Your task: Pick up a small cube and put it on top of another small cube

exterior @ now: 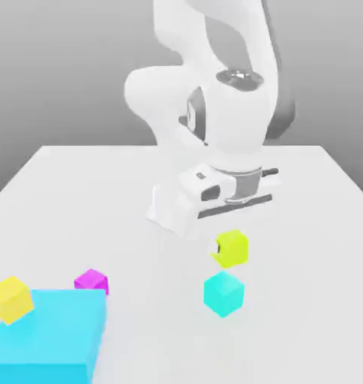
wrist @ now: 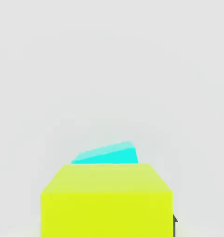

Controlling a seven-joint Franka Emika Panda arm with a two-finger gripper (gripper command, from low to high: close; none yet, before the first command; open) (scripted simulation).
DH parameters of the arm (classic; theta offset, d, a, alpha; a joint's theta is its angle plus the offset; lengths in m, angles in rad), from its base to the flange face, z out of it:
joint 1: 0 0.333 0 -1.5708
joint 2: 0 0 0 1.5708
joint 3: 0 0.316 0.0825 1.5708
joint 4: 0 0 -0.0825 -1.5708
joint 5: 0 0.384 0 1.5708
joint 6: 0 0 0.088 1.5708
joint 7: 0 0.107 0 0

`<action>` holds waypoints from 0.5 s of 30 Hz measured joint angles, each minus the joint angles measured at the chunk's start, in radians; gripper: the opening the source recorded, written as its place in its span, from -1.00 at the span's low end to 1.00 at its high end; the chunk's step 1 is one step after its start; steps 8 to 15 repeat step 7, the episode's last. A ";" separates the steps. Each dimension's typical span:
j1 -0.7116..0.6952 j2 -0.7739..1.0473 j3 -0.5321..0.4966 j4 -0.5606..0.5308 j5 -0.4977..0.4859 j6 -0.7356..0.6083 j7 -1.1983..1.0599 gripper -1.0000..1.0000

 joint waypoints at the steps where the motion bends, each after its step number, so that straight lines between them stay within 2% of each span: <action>1: -0.003 0.034 0.001 0.000 -0.007 0.034 0.005 -1.00; 4: -0.013 0.142 -0.001 0.003 -0.044 0.139 0.030 -1.00; 5: -0.010 0.162 -0.009 0.003 -0.054 0.158 0.036 1.00; 15: -0.004 0.162 -0.009 0.003 -0.054 0.158 0.036 1.00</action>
